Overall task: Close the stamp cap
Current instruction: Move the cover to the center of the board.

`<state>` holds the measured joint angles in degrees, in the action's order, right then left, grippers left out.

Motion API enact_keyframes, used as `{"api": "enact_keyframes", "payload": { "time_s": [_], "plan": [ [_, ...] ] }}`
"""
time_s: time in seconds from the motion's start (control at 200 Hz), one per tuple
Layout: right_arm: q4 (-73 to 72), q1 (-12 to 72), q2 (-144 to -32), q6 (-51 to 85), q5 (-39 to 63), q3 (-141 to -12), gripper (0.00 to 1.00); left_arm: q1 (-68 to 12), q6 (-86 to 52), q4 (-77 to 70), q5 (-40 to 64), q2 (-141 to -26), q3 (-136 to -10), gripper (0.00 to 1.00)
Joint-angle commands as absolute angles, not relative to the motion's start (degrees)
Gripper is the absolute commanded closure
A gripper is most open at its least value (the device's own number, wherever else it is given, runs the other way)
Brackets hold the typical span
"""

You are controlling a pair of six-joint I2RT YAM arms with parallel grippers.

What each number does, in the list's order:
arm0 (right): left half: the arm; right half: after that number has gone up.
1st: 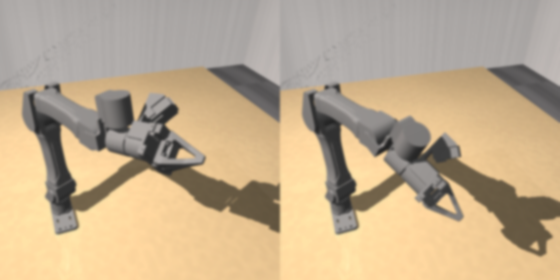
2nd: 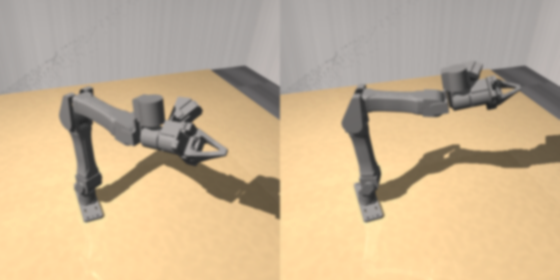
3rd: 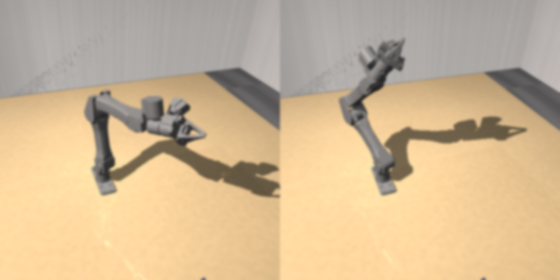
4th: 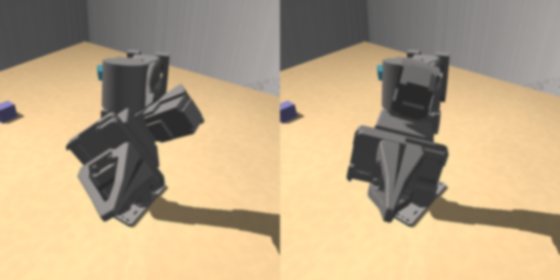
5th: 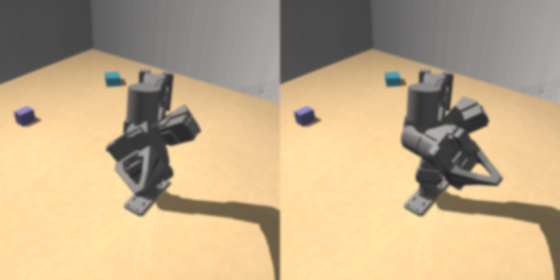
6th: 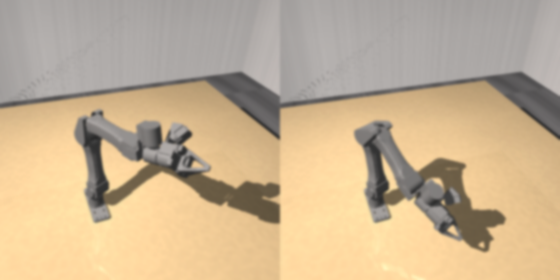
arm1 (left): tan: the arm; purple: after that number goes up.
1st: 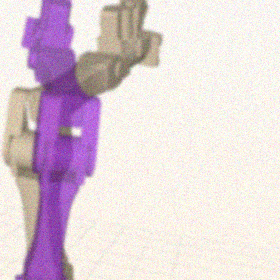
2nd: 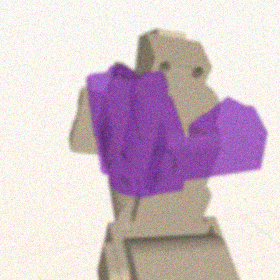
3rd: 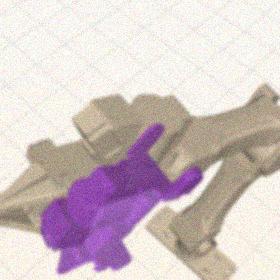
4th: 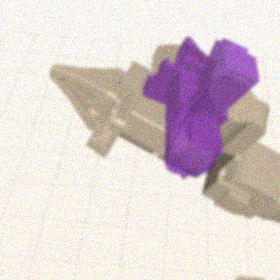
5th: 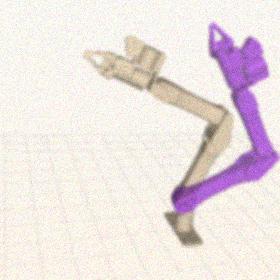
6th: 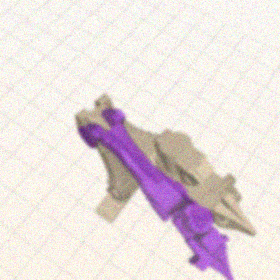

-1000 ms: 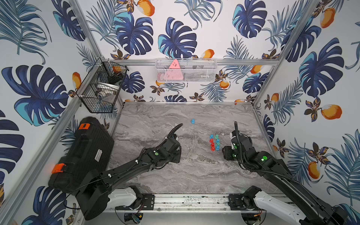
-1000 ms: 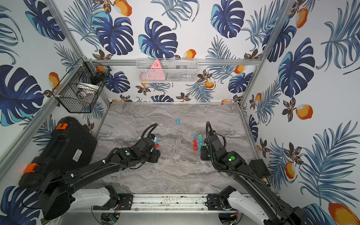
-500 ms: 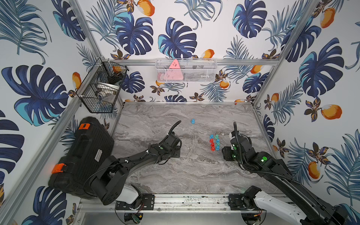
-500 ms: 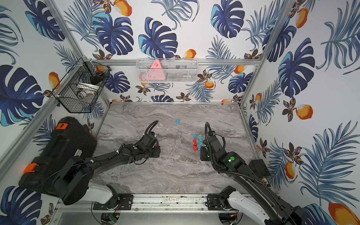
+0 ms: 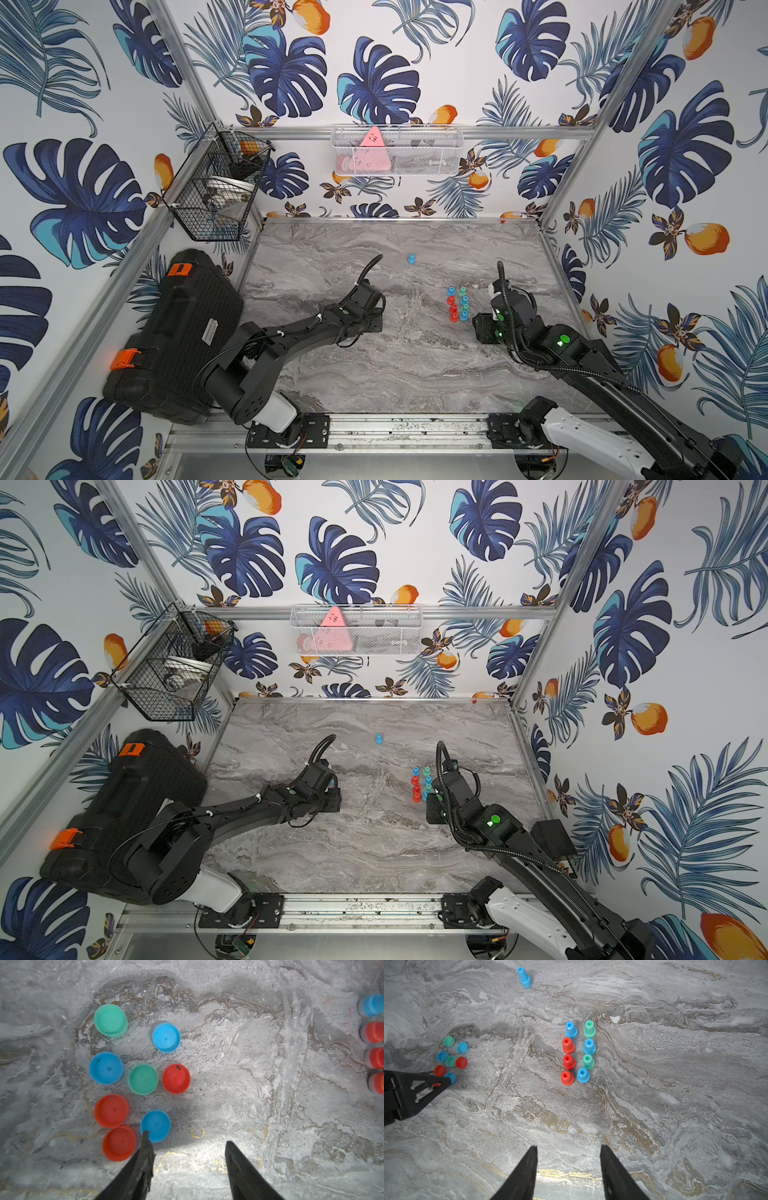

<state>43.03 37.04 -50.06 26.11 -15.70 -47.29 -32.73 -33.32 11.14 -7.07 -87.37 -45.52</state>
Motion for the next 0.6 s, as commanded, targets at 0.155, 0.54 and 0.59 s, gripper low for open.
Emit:
{"api": "enact_keyframes", "payload": {
  "time_s": [0.155,0.54,0.59],
  "plan": [
    [43.3,37.5,-49.9,26.7,-16.7,-47.5,0.48,-32.2,-34.4,8.6,-6.6,-89.1,-46.3,0.4],
    [43.4,37.7,-50.1,26.9,-16.9,-47.5,0.48,-32.1,-34.3,7.3,-6.2,-92.0,-47.1,0.41],
    [43.4,37.7,-50.0,26.9,-16.9,-47.5,0.48,-32.1,-34.2,7.3,-6.3,-92.5,-47.3,0.41]
  ]
}}
